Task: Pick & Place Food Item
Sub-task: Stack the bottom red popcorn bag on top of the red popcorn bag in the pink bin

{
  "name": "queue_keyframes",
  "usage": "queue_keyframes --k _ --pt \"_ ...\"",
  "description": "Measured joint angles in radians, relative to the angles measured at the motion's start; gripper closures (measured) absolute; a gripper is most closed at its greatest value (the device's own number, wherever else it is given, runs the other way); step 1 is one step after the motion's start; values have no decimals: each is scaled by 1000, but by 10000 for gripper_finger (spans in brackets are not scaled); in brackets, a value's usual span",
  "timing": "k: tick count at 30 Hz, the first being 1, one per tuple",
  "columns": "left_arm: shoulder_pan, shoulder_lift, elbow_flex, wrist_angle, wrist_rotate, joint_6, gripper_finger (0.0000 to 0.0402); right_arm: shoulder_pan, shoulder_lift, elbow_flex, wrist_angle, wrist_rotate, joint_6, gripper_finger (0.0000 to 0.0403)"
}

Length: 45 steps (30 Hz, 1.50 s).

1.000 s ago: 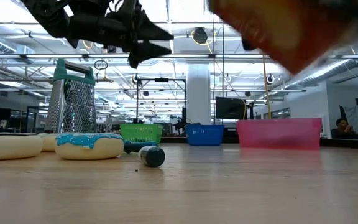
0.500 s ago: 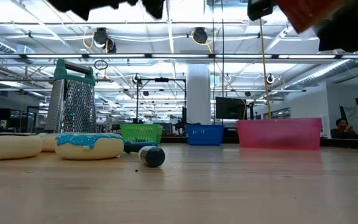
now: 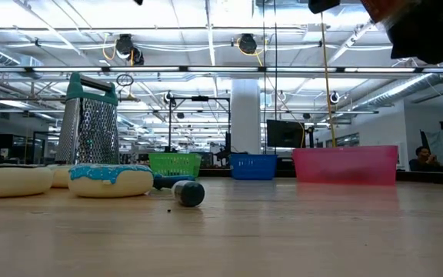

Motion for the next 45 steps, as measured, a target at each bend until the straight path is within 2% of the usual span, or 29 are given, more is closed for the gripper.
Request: queue_keyframes --k 5,9,15,30,34,42,45 --pt "-11 49 92 -68 1 72 172 0 0 0 -12 20 1 403" --pt "-26 53 108 -65 3 110 172 0 0 0 -26 23 4 403" --pt "-29 52 109 -44 82 107 172 -5 0 0 -28 23 4 403" --pt "-20 80 108 12 79 104 178 -7 -1 1 -51 69 10 403" --pt "-13 81 108 13 69 96 223 -7 0 1 -61 80 10 403" --pt "7 81 108 9 75 82 375 -8 -1 1 -82 109 10 403" --pt "9 81 108 5 71 70 393 -9 -1 1 -84 126 10 403"
